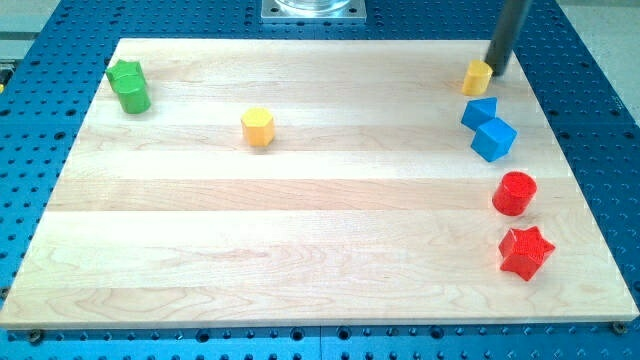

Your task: Place the heart above the triangle

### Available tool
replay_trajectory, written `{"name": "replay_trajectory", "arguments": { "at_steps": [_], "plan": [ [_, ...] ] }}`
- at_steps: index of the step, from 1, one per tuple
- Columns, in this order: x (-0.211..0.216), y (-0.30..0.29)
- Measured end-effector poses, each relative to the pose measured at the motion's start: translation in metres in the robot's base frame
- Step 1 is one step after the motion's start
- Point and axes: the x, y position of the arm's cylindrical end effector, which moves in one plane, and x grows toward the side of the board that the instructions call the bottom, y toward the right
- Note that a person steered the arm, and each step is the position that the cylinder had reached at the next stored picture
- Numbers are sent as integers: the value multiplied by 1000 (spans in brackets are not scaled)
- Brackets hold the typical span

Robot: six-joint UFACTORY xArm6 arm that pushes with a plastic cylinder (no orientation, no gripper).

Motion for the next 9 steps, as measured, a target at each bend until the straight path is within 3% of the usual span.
{"name": "replay_trajectory", "arguments": {
  "at_steps": [2,3,4,5,6,7,8,9],
  "plan": [
    [3,-33],
    [29,-50],
    [-22,-77],
    [25,-233],
    [56,-205],
    [26,-172],
    [32,-112],
    [35,-104]
  ]
}}
